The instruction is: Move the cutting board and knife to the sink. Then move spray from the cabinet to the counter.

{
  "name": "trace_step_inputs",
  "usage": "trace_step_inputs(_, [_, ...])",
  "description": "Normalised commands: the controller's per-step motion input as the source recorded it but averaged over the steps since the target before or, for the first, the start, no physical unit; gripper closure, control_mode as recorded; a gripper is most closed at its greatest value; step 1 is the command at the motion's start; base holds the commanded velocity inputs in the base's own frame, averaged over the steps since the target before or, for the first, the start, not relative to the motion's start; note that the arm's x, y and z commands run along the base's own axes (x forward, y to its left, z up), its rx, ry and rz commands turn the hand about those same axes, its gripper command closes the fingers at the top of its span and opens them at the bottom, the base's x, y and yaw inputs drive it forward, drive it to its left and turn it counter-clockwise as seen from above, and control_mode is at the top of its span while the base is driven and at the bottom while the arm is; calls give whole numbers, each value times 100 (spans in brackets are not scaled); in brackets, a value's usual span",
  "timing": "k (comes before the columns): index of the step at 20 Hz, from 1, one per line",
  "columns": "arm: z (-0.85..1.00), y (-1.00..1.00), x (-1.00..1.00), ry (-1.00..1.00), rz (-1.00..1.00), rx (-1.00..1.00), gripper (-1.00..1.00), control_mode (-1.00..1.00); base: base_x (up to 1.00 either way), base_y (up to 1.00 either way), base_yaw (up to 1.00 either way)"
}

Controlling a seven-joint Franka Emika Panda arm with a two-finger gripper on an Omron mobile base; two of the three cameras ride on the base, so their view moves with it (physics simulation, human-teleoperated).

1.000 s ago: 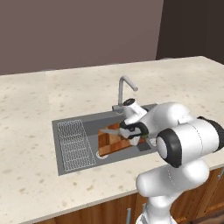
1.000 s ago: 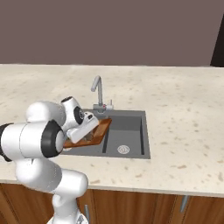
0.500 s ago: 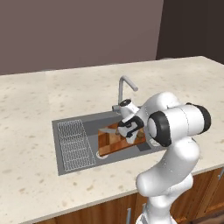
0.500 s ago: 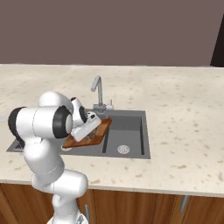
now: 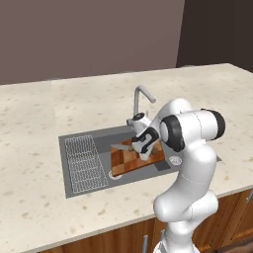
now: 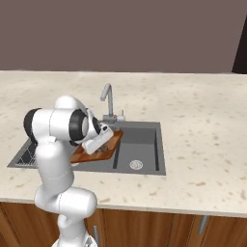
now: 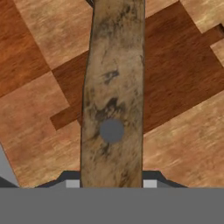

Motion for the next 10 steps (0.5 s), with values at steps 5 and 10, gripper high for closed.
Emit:
trace_step_inputs(5, [-33,4,28,0,0,0,100,-100,0,0,0])
trace_step_inputs(10, [-38,9,28,-1,0,0,-100,-100,0,0,0])
